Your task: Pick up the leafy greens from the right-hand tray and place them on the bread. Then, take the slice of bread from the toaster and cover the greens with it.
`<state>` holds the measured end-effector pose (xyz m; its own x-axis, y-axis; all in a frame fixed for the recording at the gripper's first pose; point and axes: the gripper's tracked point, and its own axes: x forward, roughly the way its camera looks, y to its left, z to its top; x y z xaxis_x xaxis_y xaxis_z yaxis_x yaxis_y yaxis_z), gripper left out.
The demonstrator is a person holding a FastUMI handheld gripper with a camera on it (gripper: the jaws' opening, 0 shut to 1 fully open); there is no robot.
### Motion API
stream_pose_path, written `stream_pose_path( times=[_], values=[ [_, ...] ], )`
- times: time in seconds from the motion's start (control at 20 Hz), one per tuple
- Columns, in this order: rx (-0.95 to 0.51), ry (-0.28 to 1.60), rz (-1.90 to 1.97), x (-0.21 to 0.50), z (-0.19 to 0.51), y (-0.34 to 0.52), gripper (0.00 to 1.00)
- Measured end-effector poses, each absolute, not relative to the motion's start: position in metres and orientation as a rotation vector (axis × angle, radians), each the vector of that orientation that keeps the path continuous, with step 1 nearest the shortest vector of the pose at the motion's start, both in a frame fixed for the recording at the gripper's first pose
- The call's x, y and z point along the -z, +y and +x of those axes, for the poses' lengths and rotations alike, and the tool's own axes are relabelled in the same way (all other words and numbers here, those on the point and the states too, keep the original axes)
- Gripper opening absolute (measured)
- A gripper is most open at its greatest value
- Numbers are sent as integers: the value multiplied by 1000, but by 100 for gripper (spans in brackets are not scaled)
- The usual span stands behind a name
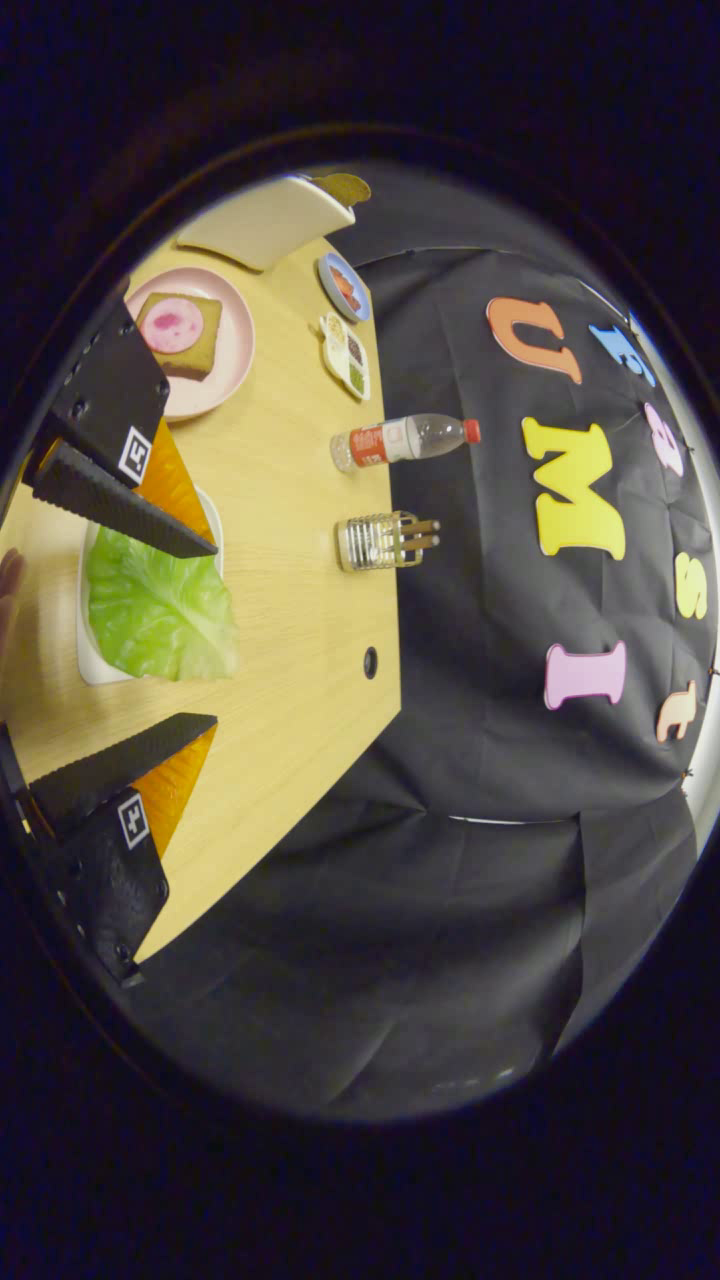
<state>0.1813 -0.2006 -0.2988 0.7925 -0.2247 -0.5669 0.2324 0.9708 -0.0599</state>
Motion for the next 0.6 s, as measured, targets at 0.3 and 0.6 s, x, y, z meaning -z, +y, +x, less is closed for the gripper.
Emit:
stream_pose_path(
  times=[0.3, 0.6],
  values=[
    [262, 719, -30, 337, 199, -212, 96],
    [251, 761, -57, 347, 206, -219, 96]
  ],
)
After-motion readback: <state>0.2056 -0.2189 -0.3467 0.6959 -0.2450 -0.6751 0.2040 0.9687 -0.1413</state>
